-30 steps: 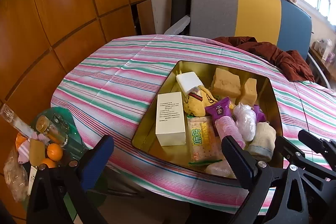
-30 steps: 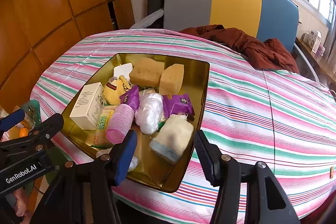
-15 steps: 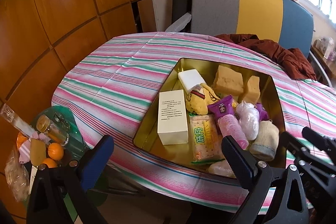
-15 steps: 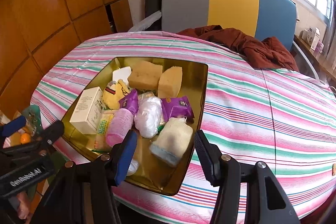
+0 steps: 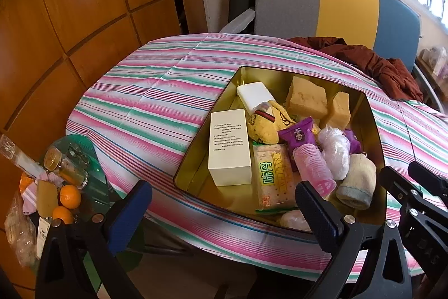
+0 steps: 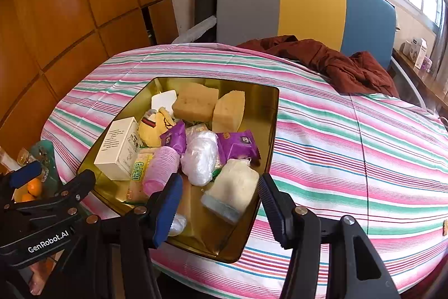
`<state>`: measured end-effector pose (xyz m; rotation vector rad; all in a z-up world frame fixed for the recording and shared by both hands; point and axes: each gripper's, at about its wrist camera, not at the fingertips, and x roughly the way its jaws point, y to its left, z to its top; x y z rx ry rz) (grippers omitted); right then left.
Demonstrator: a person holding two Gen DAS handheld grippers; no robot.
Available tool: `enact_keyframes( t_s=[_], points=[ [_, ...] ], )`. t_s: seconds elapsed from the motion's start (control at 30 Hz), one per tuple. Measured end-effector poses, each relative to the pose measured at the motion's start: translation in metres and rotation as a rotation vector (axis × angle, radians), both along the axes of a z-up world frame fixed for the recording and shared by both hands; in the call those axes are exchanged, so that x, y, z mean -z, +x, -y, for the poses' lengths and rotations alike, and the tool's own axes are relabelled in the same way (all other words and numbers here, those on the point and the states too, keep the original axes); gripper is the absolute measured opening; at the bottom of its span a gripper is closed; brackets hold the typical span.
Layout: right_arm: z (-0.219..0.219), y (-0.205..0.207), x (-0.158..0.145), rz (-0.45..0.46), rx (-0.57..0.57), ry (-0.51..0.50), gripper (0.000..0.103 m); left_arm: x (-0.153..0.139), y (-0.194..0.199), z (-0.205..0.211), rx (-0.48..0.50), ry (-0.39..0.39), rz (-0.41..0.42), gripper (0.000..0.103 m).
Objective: Organize objects
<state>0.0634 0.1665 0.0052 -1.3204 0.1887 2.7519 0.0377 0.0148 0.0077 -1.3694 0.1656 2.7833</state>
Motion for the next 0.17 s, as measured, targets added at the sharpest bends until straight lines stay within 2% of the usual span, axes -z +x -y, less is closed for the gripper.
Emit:
enact_keyframes(
  t_s=[0.17],
  points=[
    [-0.0017,-0.0001,0.0017,0.004,0.005,-0.01,0.057,-0.004,0.0034,0.0006,-0.007,-0.012,-0.052,0.103]
  ],
)
